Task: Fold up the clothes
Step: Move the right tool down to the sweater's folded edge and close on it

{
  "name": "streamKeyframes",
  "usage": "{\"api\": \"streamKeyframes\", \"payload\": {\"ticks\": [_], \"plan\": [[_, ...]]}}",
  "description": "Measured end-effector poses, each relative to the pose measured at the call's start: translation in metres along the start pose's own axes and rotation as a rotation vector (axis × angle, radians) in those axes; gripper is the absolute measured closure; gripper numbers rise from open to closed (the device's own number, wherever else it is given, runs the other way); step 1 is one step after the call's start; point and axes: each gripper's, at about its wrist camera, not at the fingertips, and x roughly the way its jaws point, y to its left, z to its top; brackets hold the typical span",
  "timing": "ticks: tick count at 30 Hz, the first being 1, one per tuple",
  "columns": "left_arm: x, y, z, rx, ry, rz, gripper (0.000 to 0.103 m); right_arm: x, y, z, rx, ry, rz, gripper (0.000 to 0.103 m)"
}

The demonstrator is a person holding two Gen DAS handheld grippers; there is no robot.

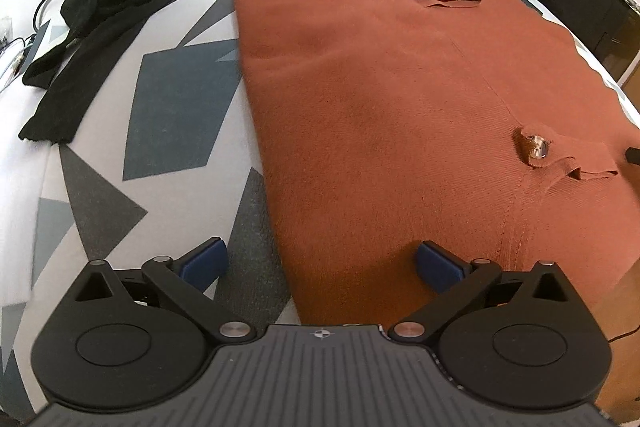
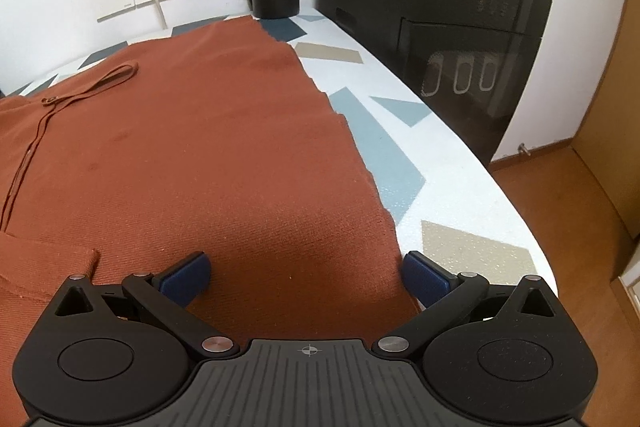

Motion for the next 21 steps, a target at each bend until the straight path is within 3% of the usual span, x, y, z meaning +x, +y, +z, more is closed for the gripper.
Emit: {"api": "streamKeyframes", "payload": {"ticks": [16,21], "plan": [[0.0038,-0.0044,-0.0021,0.016,-0.088,-0.003,0.0,0.0003,-0.0013,-0.003,0.002,-0.026,-0.001,0.001],[0.0048,-0.002,0.0027,0.047,-0.061,-0.027,0.0,-0.0058,-0.007,-0.0001,-0.017,0.041,0.022,0.001]]}}
